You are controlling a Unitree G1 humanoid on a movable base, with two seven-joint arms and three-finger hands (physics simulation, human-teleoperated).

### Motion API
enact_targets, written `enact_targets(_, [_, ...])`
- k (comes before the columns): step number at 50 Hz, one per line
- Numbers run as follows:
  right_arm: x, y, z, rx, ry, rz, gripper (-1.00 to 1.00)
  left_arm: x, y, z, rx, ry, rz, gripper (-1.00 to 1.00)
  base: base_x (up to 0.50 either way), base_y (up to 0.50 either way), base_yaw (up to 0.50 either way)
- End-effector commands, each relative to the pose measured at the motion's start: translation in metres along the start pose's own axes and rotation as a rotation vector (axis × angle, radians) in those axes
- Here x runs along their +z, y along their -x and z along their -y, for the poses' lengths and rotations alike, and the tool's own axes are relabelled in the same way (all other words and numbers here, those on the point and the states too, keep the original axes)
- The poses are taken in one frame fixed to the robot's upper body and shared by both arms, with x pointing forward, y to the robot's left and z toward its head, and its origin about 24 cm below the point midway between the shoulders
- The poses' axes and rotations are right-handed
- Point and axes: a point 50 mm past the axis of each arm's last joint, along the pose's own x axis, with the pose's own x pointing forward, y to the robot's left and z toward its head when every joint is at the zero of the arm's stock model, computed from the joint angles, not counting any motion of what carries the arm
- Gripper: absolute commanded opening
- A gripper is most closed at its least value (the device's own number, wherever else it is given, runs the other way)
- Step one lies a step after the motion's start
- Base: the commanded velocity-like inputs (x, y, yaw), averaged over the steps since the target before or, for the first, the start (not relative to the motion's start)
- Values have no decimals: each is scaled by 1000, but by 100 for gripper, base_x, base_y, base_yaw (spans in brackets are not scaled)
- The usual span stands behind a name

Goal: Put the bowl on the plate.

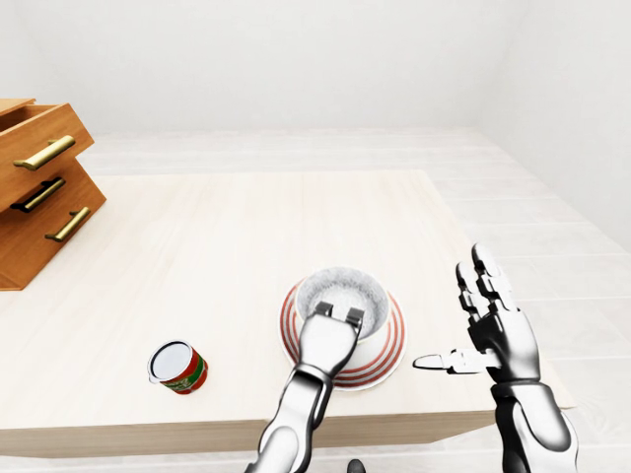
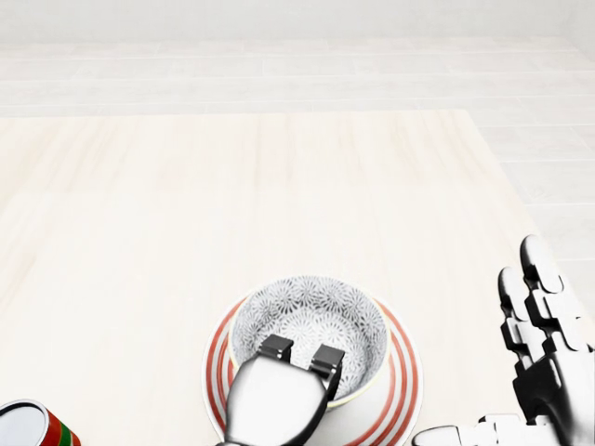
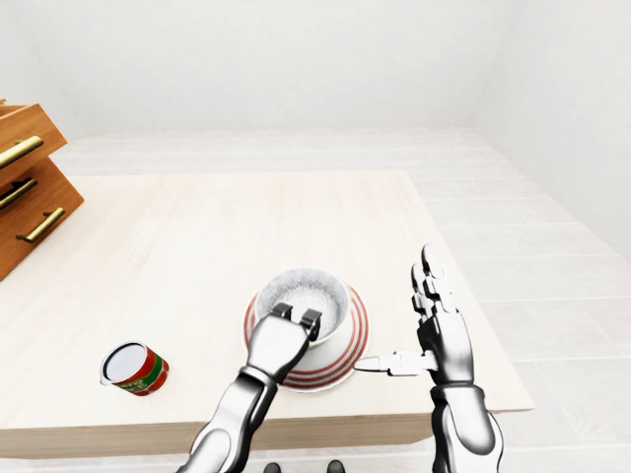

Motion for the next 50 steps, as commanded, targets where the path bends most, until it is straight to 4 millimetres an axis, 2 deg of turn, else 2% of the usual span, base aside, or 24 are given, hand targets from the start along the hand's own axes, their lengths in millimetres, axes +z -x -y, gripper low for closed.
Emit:
enact_targets(1, [0, -1, 0, 1, -1, -1, 100, 1, 1, -2, 42, -8, 4, -100, 0, 0, 0])
enact_targets(27, [1, -1, 1, -2, 2, 0, 100, 1, 1, -7, 50, 4, 2, -100, 0, 0, 0])
enact_targets(50, [0, -1, -1, -3, 3, -1, 100, -1, 0, -4, 44, 2, -3, -100, 0, 0, 0])
